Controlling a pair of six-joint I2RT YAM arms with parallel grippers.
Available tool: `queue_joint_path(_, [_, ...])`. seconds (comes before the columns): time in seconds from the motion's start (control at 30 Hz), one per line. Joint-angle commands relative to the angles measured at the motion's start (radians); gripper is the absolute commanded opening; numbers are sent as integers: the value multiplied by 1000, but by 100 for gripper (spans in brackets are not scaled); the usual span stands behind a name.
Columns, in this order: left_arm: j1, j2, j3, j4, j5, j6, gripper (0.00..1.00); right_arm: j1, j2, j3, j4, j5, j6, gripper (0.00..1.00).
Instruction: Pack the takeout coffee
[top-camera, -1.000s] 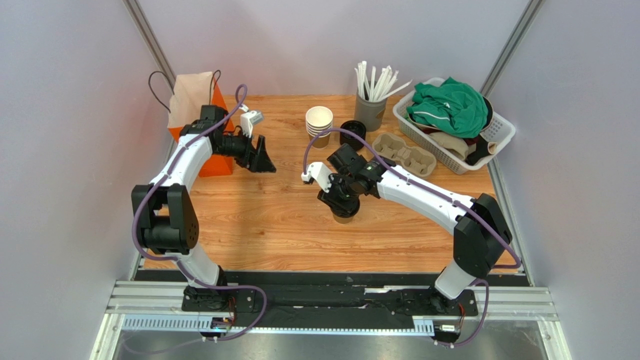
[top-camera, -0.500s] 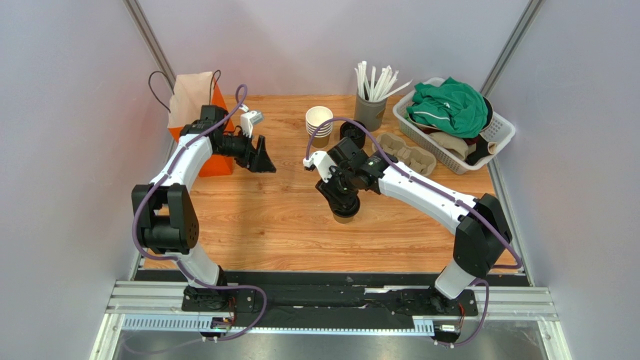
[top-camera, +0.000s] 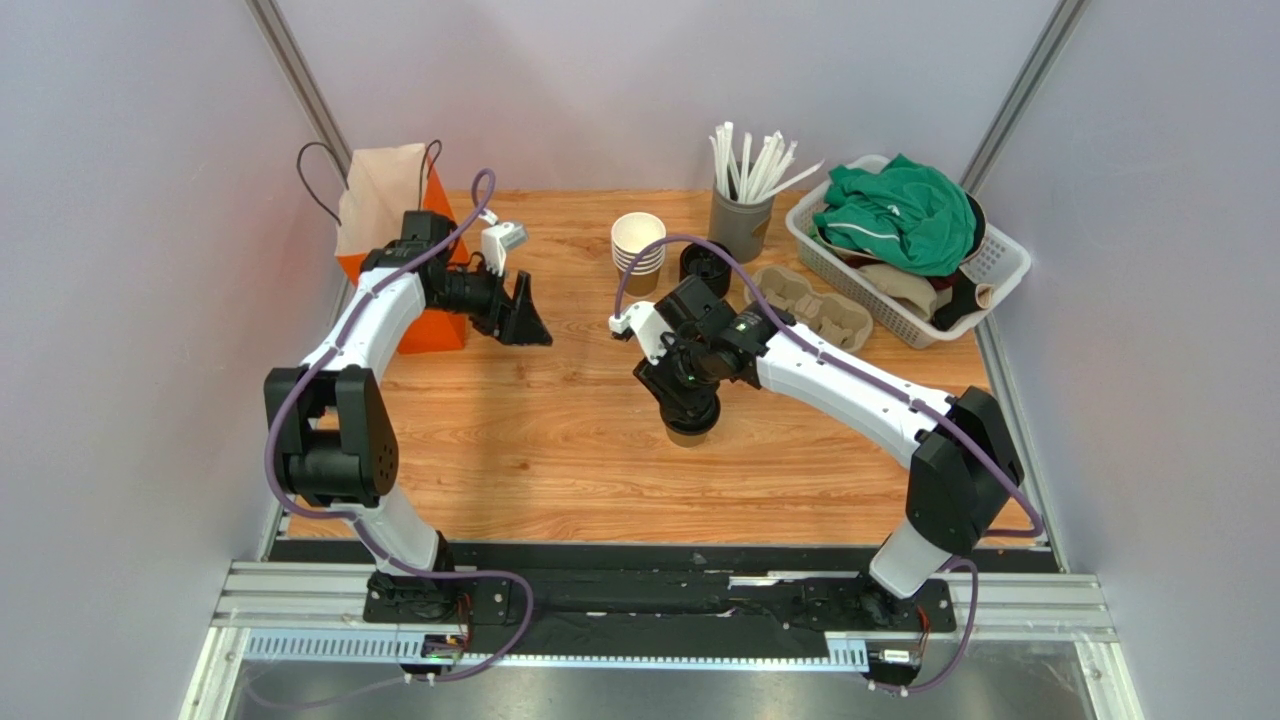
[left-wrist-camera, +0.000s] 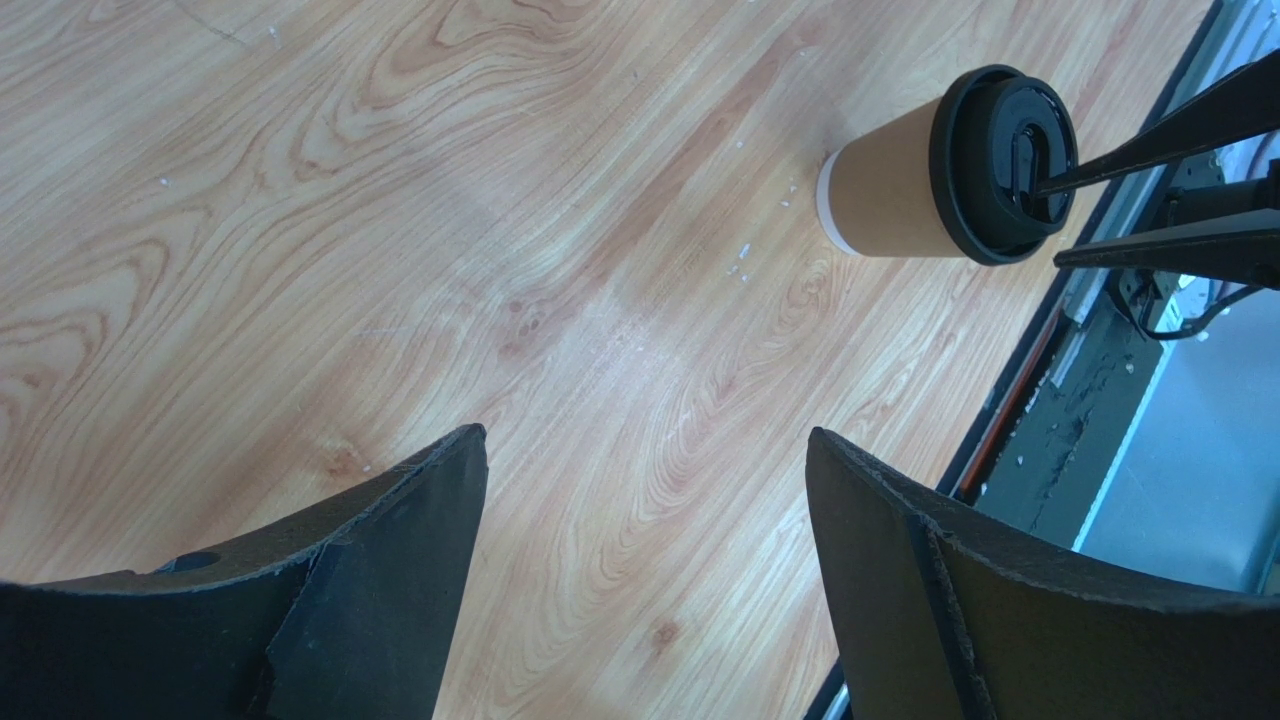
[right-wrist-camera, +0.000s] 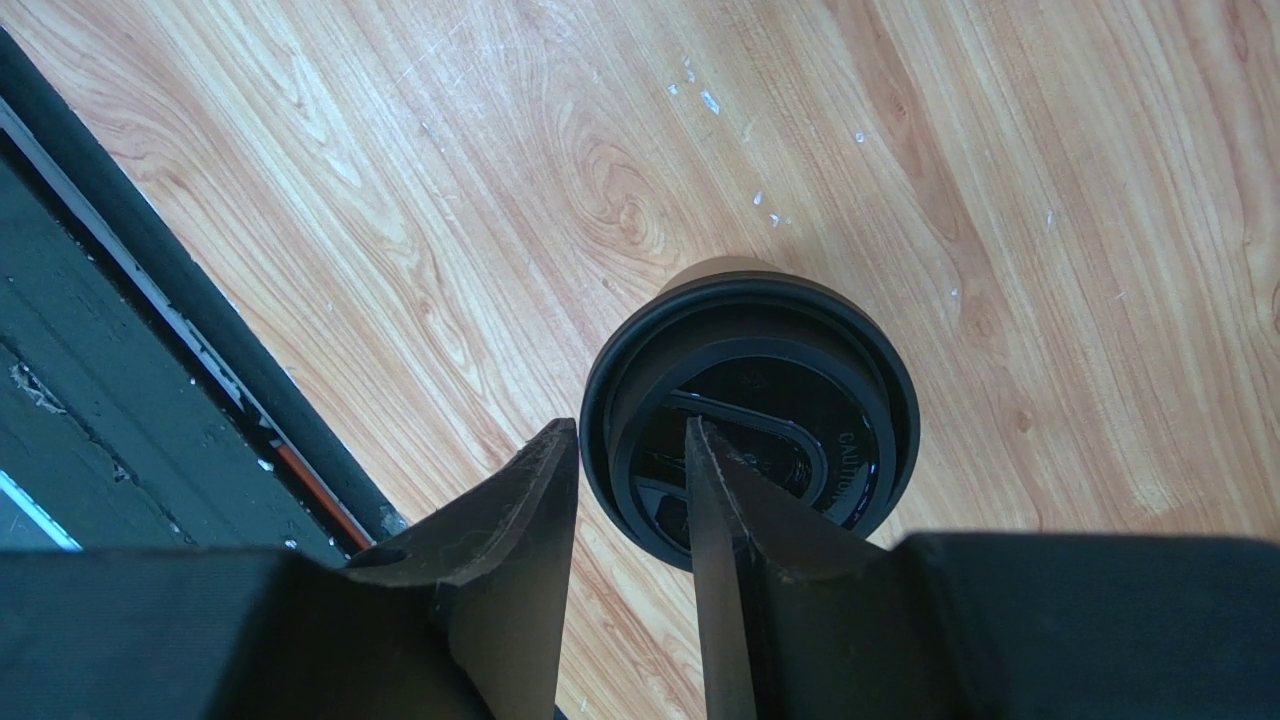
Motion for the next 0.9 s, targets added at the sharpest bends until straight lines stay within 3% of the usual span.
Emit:
queue_joint_path(0.0, [5, 5, -4, 16, 32, 0, 86, -3, 13, -4, 6, -4, 20, 36])
queue_joint_path(0.43, [5, 16, -4, 16, 35, 1, 86, 19, 46, -4, 5, 2, 29, 33])
queue_joint_path(0.67, [5, 11, -2, 16, 32, 0, 86, 19, 36, -2, 12, 25, 16, 10])
queue_joint_path(0.87, [5, 9, 2, 10, 36, 6, 86, 17, 19, 10, 6, 54, -9, 2])
